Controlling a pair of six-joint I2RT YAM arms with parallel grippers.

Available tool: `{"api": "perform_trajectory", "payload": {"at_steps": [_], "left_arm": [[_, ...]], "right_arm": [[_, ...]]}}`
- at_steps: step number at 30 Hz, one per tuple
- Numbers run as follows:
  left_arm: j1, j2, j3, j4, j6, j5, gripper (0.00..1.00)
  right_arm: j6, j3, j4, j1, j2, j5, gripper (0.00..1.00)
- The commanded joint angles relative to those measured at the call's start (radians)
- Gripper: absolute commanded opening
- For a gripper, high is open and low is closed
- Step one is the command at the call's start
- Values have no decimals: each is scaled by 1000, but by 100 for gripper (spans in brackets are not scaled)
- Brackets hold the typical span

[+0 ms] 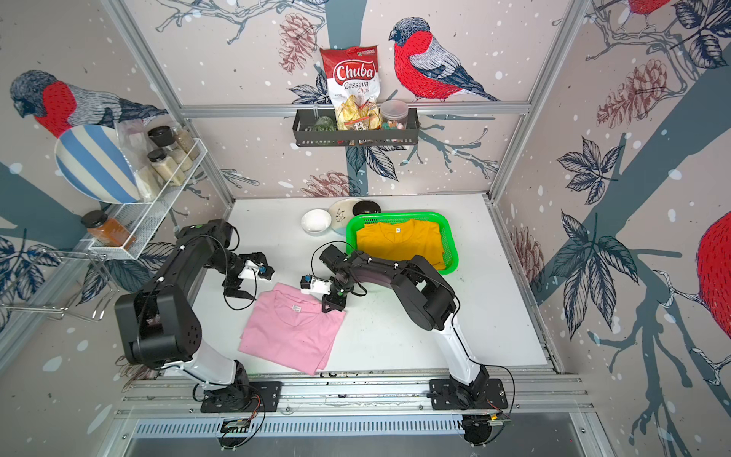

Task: Put the folded t-shirts into the basket
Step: Pick up the T-shirt from the center of the board.

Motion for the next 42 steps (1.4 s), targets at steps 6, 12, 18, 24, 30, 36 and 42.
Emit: {"api": "perform_trajectory", "payload": {"at_steps": [6,12,18,24,30,36,42], "left_arm": [[-83,45,-35,72,189,-58,95],[-165,149,8,125,194,-46,95],[-195,245,30,155,292,-60,95],[-212,314,68,165,290,11,96],[-235,337,37,146,378,-19,96],[-253,358,46,128,374,-34,91],[-254,388,82,109,321,-61,68]], "right_arm": [[-14,-97,43,30,-132,117,1],[-22,-210,159,76,-233,233,0],[-37,-294,270,121,-293,324,0],[-75,-385,366,154,-342,364,0],[-103,-429,415,165,-368,375,0],[-110,-420,420,175,-380,388,0],[-108,-420,418,177,-403,397,0]]}}
